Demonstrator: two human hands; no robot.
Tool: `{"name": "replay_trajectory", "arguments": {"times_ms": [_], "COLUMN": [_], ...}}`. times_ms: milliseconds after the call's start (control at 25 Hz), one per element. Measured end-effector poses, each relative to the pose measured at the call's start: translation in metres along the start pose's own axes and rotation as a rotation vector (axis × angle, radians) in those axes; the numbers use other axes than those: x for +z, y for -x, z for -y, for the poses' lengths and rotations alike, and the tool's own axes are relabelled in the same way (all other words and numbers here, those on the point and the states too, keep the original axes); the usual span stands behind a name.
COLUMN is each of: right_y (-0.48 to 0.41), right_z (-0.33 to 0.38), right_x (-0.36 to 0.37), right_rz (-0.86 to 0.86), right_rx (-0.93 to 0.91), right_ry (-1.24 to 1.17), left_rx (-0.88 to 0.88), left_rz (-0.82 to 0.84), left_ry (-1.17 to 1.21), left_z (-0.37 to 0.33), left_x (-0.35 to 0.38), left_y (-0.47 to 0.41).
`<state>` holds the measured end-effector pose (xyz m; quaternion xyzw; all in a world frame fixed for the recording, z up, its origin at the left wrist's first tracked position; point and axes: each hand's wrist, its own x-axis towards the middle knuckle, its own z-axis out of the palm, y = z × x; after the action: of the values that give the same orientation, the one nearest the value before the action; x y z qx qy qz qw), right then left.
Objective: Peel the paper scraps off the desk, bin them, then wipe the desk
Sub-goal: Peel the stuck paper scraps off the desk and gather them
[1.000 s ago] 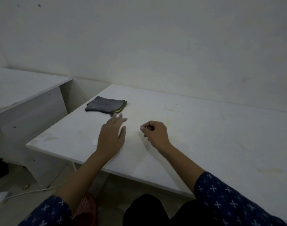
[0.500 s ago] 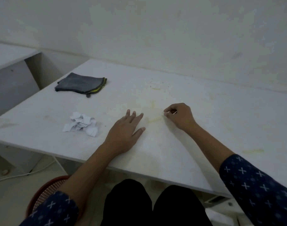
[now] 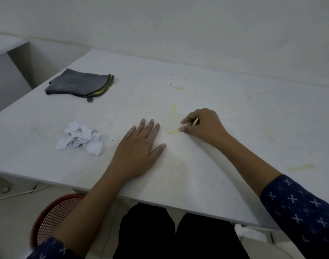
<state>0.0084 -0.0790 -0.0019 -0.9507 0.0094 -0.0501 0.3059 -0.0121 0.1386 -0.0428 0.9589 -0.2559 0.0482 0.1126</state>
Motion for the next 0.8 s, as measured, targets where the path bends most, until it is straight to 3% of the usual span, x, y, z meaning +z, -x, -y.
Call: {"name": "replay_trajectory", "arguments": {"times_ms": [800], "right_y": [-0.0024], "right_z": [0.0064], "right_x": [-0.0023], "right_rz": [0.119], "right_rx": [0.026], "right_ry": [-0.041], "left_rx": [0.005], "left_rz": [-0.006], "left_ry": [0.0], "left_z": [0.0002], "left_x": [-0.0003], "left_y": [0.0015]}}
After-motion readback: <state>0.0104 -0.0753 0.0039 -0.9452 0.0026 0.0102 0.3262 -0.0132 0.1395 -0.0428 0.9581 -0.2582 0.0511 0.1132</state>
